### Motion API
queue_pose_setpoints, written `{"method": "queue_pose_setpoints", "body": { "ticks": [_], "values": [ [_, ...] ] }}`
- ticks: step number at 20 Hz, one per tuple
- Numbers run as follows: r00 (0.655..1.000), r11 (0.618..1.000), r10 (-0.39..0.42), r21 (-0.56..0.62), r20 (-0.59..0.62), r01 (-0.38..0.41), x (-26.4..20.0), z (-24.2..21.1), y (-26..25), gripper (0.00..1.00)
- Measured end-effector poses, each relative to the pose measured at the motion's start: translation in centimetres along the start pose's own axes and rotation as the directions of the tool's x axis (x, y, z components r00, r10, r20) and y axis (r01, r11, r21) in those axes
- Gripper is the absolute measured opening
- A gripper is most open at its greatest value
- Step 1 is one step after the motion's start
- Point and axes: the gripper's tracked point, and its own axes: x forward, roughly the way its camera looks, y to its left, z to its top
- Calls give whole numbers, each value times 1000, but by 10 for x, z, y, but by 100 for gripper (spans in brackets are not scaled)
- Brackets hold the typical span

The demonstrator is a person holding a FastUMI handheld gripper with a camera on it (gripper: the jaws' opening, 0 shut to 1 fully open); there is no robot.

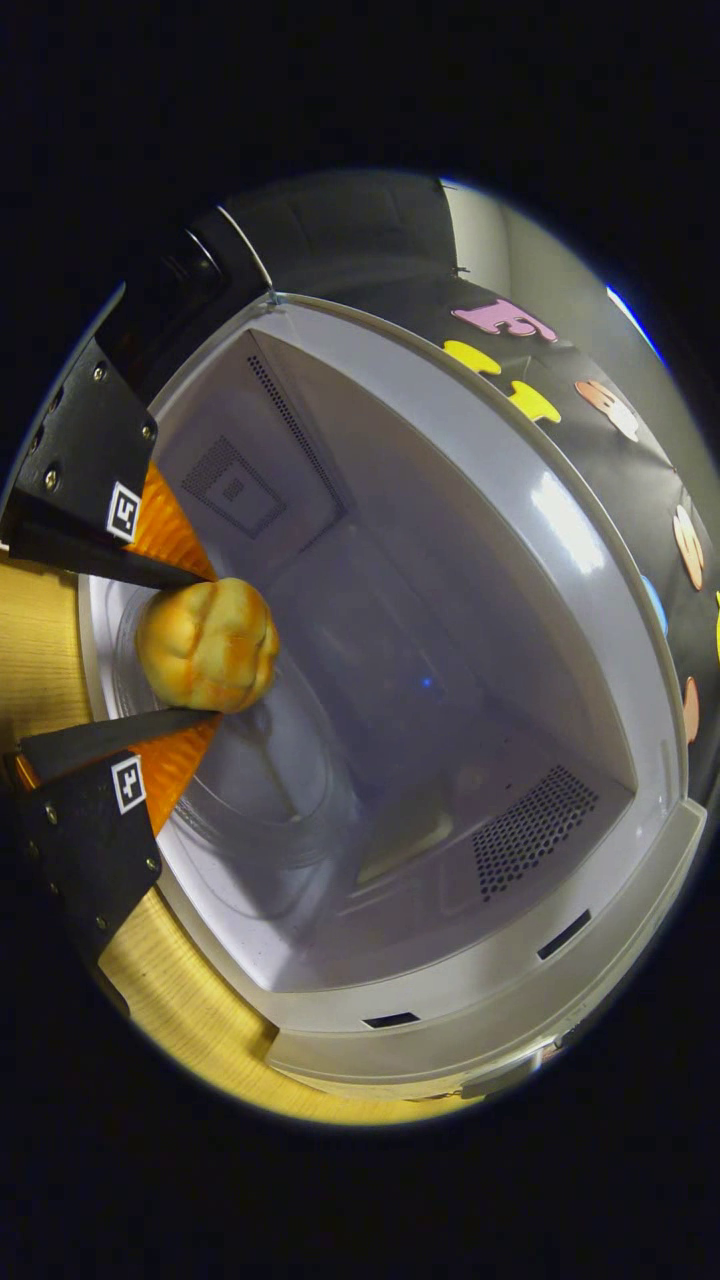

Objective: Open the microwave, put the food inside, and close the microwave door.

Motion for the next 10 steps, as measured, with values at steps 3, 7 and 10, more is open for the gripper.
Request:
{"method": "queue_pose_setpoints", "body": {
  "ticks": [3, 7, 10],
  "values": [
    [1000, 1000, 23, 6, 0, -23, -1, 3, 4, 63],
    [999, 995, 18, -100, 26, -16, -1, -1, 8, 78],
    [998, 974, -28, -224, 53, 39, -2, -4, 2, 85]
  ]
}}
